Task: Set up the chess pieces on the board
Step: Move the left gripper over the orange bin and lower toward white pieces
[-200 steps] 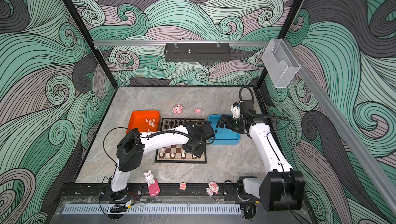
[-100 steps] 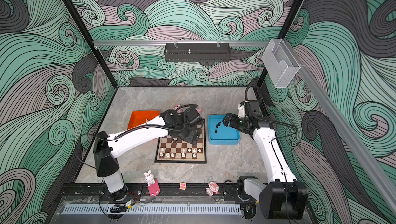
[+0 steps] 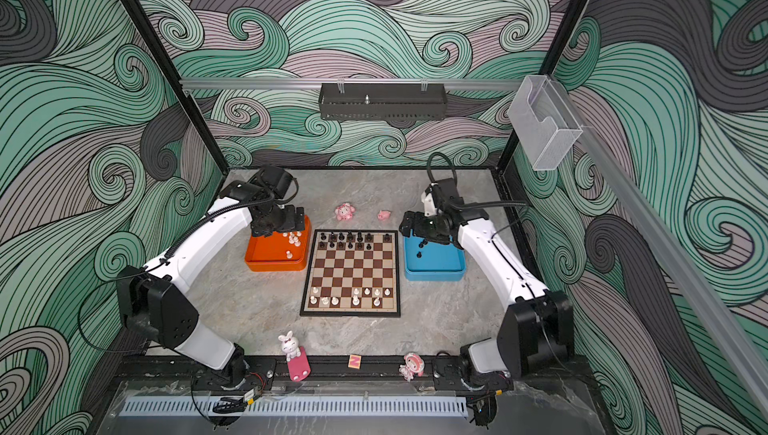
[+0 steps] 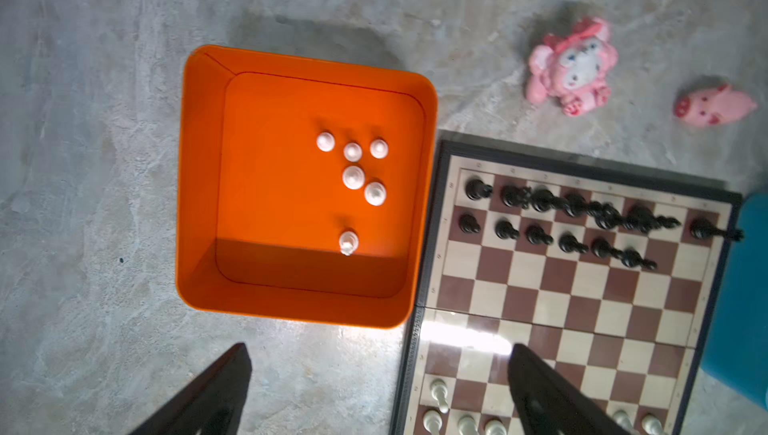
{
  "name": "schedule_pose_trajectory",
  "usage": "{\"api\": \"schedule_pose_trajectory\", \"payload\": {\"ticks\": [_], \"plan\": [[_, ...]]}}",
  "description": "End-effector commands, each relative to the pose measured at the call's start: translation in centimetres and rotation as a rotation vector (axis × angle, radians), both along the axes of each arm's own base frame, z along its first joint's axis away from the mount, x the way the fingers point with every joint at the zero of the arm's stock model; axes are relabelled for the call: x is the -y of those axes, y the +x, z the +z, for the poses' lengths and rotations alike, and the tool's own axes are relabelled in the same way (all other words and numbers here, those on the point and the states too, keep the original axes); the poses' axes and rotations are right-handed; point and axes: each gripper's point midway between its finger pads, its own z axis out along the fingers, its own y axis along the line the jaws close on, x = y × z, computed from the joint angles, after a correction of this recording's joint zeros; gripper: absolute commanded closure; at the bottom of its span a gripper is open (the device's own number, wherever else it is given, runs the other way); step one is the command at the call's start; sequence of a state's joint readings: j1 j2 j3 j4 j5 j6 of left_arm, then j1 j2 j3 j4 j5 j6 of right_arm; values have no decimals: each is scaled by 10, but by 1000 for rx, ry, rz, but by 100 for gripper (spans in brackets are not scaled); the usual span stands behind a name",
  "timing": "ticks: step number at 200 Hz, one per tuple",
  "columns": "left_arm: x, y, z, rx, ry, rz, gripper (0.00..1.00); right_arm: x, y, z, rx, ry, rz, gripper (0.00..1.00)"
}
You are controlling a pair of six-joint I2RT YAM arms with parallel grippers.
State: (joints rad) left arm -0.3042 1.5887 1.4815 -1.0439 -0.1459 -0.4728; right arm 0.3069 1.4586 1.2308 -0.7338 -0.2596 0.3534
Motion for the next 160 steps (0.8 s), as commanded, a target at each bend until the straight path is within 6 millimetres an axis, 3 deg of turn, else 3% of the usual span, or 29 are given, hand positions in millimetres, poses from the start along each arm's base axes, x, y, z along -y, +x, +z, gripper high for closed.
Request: {"api": "schedule_pose_trajectory", "payload": {"ticks": [1,26,47,116,160], "plan": [[-7,16,-15,-29,-33,0,1,-9,10,-4,12,-50,2,5],[-11,27,-37,-114,-52,11,2,-22,11,-14,-11,-62,36,5],[-11,37,-55,-154,-55,10,6,-20,12,-22,-17,-88,48,4],[-20,52,-72,-186,-34,20,33,2,20,-32,-33,-101,40,4],[-28,57,-82,-211,-24,40,34,14,24,-35,-46,-88,24,4]]}}
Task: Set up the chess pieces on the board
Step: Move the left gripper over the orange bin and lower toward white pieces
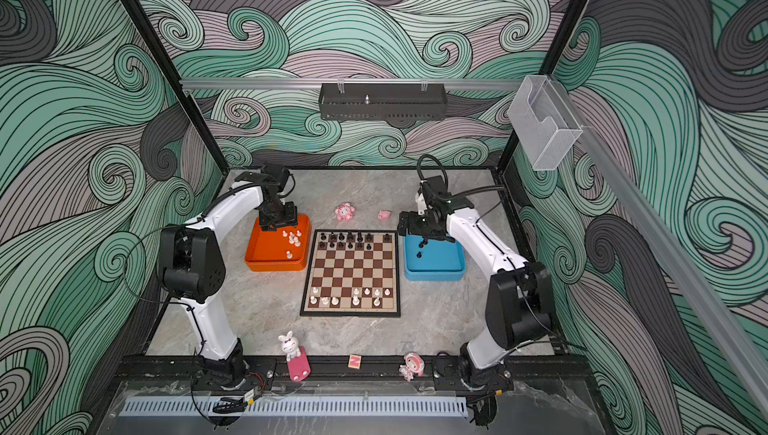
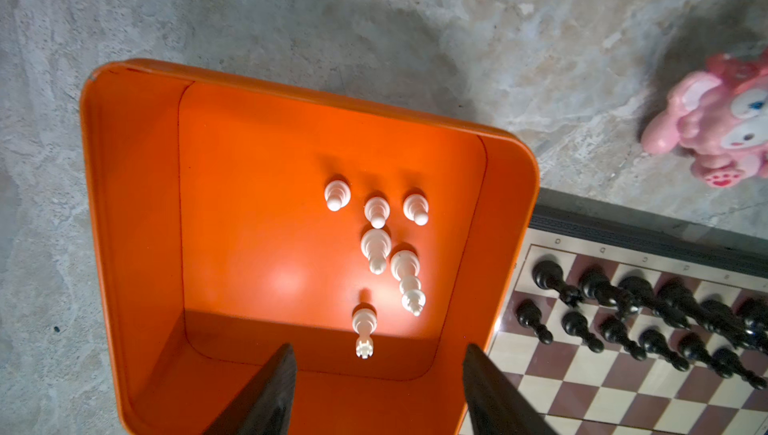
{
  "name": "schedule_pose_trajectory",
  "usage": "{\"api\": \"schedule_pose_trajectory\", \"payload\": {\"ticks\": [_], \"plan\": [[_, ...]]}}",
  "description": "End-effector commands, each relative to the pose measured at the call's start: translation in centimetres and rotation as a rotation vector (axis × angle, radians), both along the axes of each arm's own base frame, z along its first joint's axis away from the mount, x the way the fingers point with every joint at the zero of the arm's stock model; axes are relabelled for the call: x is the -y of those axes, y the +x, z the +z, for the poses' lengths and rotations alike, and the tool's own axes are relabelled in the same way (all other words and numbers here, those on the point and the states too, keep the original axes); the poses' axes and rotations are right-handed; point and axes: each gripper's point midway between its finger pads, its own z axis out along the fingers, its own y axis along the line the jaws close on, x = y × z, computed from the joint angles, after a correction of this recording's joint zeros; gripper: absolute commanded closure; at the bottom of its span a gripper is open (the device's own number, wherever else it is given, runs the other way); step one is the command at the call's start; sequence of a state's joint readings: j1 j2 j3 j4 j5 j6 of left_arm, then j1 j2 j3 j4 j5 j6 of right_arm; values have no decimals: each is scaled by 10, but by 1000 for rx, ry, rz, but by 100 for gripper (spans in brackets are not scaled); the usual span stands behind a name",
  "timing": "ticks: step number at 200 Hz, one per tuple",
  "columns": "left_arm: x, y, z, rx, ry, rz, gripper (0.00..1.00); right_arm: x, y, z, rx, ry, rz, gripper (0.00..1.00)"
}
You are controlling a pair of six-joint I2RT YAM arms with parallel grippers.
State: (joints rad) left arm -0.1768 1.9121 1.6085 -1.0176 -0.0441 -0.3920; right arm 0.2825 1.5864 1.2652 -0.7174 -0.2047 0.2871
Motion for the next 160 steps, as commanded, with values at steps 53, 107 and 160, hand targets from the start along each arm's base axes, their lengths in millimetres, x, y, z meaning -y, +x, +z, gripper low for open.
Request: {"api": "schedule_pose_trajectory", "payload": {"ticks": [53,107,160], "plan": [[-26,23,-10,-17,8,69,42,8,1,-9,-30,15,11,4],[-37,26,-25,-50,-7,99,52,12,2,-15,-47,19,3,4],[-36,26,-40,-79,-10,106,55,11,4,-17,-59,31,4,4]]}}
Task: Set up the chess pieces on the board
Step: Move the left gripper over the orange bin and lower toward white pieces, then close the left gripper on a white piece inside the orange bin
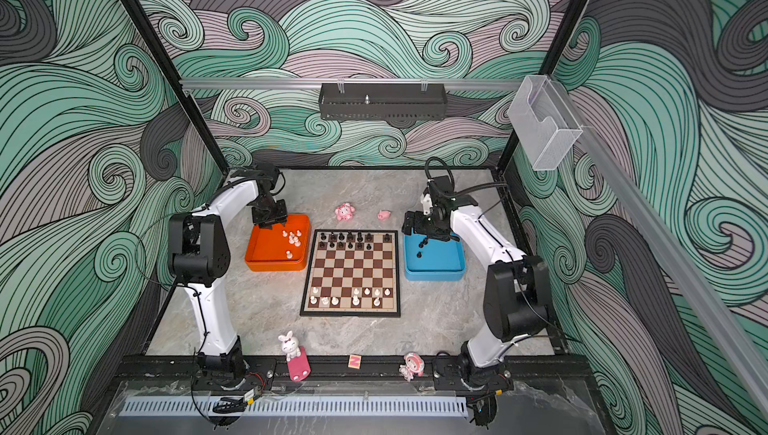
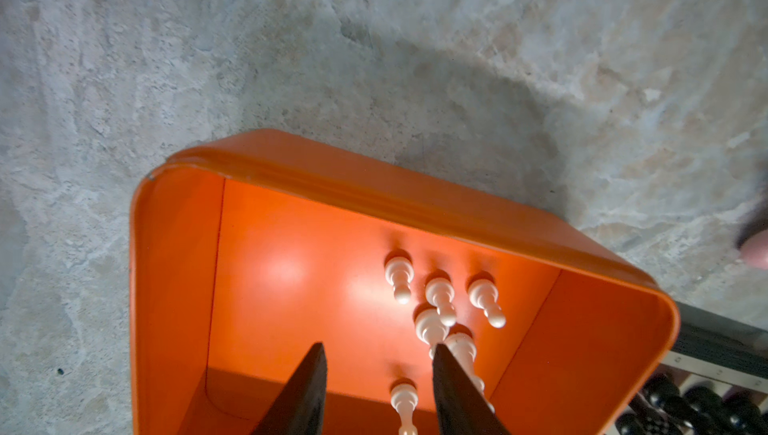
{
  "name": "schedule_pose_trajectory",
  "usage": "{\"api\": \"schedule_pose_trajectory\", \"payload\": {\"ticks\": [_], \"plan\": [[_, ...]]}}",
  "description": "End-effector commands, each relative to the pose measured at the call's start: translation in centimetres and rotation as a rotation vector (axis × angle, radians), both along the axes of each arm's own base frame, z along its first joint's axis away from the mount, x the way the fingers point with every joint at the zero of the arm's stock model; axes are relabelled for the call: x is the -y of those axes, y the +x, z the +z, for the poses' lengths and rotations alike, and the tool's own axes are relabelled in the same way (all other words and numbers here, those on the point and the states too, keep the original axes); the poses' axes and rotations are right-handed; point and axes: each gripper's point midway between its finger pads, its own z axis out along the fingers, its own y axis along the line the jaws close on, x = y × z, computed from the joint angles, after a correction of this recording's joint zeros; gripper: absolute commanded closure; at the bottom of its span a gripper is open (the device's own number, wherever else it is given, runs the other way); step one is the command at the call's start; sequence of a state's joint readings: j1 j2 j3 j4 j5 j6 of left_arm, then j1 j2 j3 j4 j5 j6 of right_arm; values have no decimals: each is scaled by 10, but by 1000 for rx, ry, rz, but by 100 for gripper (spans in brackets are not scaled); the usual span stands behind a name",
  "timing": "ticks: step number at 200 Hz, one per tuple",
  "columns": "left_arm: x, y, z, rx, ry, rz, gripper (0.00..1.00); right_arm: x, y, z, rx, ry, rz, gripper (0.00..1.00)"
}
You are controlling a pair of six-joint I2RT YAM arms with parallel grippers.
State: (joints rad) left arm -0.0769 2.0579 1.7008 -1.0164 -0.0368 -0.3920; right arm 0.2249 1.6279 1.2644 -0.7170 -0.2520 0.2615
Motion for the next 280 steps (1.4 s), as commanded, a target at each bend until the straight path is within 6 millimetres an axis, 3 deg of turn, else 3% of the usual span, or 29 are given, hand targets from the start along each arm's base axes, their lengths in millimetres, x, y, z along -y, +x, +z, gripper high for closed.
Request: {"api": "schedule_pose_trajectory", "payload": {"ticks": [1,189,224,241,280], "plan": [[1,1,-10,-27,-10,8,55,-2,-1,-4,-16,9,20,4],[2,19,-38,-51,-6,28,66,3,0,-13,-37,5,19,4],[1,18,-43,-60,-2,28,71,4,2,-16,-43,11,17,4],[1,18,-43,-61,-2,28,78,3,2,-17,-47,12,18,4],[1,18,-45,-64,0,28,82,3,5,-19,-52,16,16,4]]}}
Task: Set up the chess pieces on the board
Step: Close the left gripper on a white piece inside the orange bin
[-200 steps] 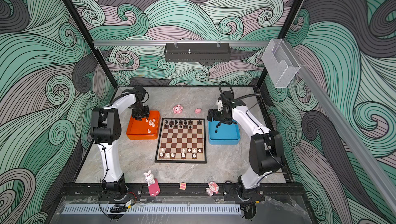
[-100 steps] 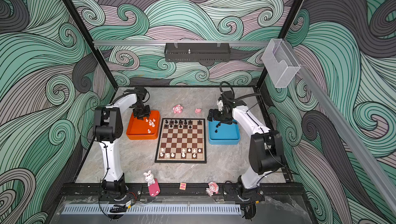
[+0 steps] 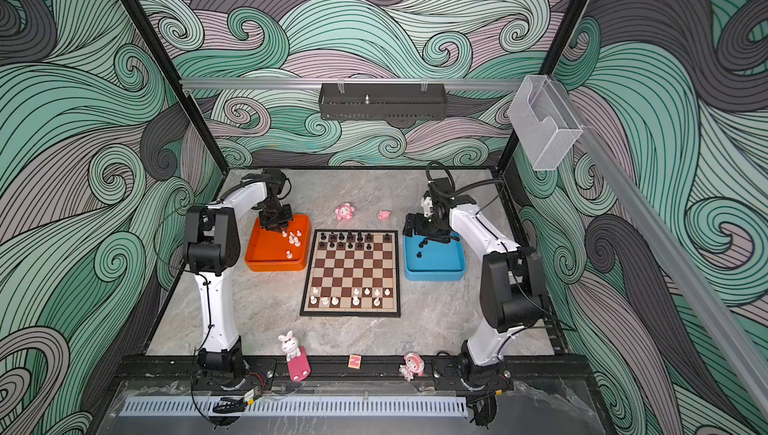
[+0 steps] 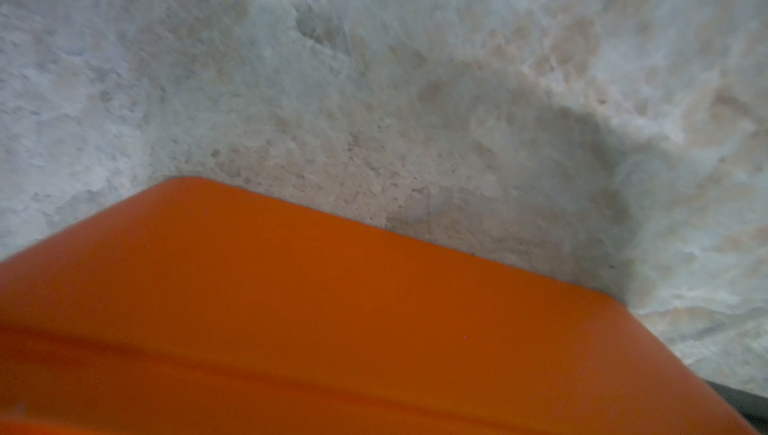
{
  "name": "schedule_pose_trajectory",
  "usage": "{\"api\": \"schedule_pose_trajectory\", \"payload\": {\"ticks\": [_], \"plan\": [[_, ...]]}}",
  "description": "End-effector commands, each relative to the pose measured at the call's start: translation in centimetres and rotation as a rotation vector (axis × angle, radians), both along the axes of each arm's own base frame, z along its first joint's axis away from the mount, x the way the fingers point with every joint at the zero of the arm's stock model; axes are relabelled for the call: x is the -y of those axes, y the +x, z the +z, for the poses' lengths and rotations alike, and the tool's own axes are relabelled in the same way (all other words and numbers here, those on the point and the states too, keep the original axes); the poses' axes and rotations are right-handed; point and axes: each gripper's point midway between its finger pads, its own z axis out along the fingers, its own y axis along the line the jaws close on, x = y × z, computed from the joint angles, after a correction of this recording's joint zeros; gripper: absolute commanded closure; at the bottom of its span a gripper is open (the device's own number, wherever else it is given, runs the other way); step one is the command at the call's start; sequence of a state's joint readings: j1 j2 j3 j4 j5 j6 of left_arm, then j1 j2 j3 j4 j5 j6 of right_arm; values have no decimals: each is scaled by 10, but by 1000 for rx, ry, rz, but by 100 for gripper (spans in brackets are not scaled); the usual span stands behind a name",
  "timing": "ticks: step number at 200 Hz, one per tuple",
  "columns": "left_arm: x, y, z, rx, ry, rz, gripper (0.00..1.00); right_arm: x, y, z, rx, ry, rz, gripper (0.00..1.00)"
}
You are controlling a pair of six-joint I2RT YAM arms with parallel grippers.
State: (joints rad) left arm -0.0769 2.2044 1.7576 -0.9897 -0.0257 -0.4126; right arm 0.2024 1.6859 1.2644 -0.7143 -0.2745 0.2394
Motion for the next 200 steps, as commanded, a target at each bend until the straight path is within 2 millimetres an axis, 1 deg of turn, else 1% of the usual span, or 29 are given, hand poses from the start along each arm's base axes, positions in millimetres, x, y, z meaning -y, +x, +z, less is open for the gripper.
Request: {"api": "schedule_pose_trajectory", "payload": {"ticks": [1,50,94,144,167,200], "plan": [[-2,4,-1,-1,9,8,82,-1,2,0,-1,15,10,4],[-3,2,-1,-8,15,8,88,-1,4,0,-2,19,9,4],[-4,-3,-1,-16,20,3,88,-2,4,2,1,25,11,4],[-6,-7,5,-19,28,-4,74,-2,3,4,6,28,12,4],[-5,-9,8,-17,21,-6,73,-2,3,5,8,30,11,4],[0,-12,6,-30,-1,-10,74,-2,3,5,5,31,11,4]]}}
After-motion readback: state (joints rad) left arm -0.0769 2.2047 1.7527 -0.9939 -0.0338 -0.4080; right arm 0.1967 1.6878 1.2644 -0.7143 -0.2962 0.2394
